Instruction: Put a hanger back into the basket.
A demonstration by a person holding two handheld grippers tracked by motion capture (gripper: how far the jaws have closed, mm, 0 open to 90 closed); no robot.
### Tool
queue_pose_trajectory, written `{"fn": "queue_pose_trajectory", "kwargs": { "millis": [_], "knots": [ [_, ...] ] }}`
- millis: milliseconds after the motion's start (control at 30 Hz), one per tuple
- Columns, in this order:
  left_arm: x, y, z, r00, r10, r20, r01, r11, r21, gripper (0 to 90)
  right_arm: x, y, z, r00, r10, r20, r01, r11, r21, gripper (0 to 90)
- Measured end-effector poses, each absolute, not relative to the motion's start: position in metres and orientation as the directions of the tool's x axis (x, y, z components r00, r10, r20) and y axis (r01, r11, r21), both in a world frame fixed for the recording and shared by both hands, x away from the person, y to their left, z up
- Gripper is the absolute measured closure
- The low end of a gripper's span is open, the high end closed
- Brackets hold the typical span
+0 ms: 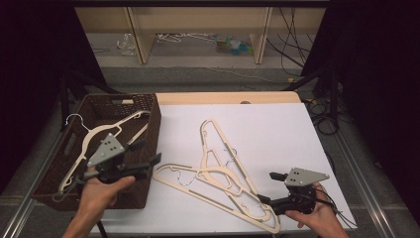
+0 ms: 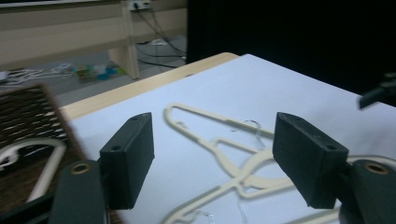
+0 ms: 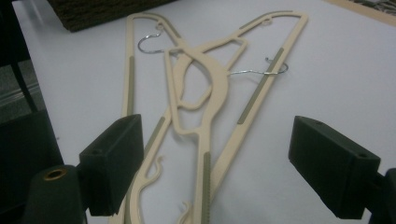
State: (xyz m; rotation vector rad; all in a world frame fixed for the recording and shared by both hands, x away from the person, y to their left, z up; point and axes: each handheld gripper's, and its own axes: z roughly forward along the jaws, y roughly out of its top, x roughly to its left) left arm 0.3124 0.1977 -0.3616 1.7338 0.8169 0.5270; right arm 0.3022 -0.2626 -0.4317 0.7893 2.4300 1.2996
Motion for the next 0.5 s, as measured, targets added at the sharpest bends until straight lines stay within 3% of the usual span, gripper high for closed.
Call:
{"fn": "queue_pose_trajectory", "kwargs": {
  "millis": [300,500],
  "knots": [
    [0.293,0.153,-0.388,0.726,0.687,0.019,0.197,-0.235,0.952,18.9,0.301,-0.268,-0.43,-0.788,0.615,0.02,0.333,0.399,0.854,17.5],
    [0.282,0.141,-0.408,0.764,0.644,0.019,0.195,-0.259,0.946,16.4,0.299,-0.268,-0.429,-0.793,0.609,0.036,0.341,0.394,0.853,16.3]
  ]
}}
